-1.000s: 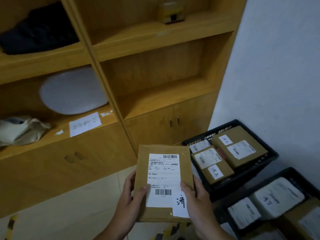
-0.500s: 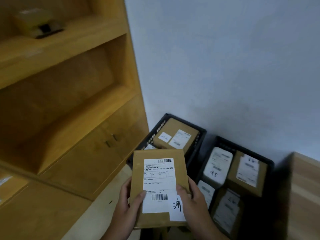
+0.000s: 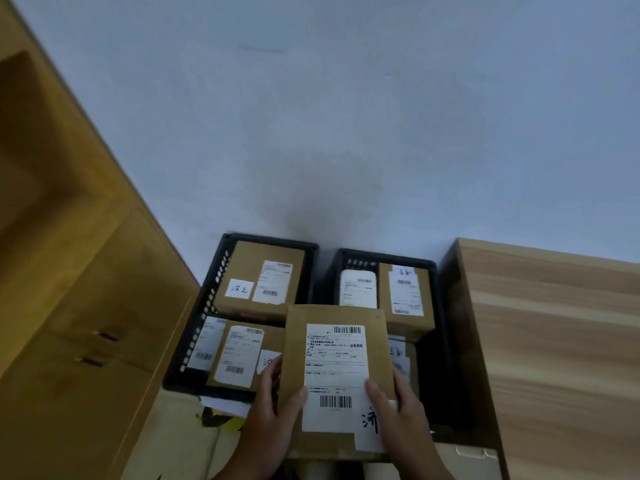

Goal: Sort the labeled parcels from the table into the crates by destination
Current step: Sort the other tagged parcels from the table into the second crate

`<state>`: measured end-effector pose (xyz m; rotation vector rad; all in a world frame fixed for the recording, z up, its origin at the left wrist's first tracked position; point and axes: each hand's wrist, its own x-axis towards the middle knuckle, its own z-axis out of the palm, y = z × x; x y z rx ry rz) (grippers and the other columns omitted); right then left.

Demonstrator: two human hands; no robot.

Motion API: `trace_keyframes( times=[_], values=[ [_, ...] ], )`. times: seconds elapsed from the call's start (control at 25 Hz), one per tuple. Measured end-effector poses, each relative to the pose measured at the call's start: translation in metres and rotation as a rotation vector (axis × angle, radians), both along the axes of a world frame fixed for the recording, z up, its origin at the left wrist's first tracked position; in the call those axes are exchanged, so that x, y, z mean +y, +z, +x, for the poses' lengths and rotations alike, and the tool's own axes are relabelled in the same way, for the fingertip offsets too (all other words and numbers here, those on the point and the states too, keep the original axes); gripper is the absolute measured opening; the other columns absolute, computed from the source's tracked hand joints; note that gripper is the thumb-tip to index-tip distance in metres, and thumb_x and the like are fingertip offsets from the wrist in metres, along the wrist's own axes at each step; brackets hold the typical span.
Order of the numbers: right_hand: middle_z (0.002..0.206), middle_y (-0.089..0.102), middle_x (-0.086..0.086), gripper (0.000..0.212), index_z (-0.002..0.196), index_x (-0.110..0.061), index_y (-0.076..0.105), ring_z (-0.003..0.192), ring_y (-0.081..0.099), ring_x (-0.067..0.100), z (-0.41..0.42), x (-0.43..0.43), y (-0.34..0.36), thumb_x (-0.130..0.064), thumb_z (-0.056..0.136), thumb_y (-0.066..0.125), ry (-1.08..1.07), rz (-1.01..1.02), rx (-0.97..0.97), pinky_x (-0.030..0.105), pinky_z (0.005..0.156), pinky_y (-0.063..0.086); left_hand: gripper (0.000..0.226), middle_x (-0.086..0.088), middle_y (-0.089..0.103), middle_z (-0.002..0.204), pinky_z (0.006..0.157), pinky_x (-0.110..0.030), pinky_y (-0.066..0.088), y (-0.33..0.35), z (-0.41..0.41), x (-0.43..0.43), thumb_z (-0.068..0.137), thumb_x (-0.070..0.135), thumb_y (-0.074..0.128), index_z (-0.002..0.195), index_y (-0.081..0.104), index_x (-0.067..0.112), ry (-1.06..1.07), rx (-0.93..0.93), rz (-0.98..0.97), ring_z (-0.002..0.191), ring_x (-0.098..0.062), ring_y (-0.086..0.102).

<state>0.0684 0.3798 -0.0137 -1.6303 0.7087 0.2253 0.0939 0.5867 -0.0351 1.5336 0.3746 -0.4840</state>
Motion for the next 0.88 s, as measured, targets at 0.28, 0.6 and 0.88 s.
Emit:
trace_keyframes(
  times=[0.28,0.6,0.88],
  values=[
    [0.109,0.071,-0.006,0.055,0.145,-0.033,0.047,0.082,0.075,0.009,0.002,-0.071,-0.024,-0.036,0.094,0.068,-0.072,-0.012,0.044,0.022,0.061,0.058,0.066,0.023,0.059,0.125,0.077,-0.021,0.055,-0.013,0.019,-0.070,0.070,0.059,0.071,0.126,0.036,0.060,-0.140,0.038,0.070,0.103,0.003,0.065],
    [0.110,0.065,-0.014,0.055,0.147,-0.039,0.041,0.083,0.070,0.002,0.015,-0.160,-0.121,-0.042,0.096,0.062,-0.179,-0.085,0.174,0.013,0.054,0.052,0.065,0.020,0.052,0.137,0.104,-0.035,0.051,-0.095,0.045,-0.168,0.090,0.049,0.067,0.140,0.027,0.054,-0.313,0.111,0.202,0.124,0.000,0.053],
    [0.100,0.060,-0.023,0.061,0.142,-0.037,0.045,0.078,0.065,-0.003,0.022,-0.195,-0.198,-0.065,0.089,0.055,-0.267,-0.200,0.250,0.014,0.053,0.047,0.053,0.026,0.057,0.127,0.076,-0.009,0.053,-0.177,0.053,-0.229,0.093,0.044,0.066,0.130,0.034,0.062,-0.277,0.111,0.206,0.108,0.013,0.059]
  ],
)
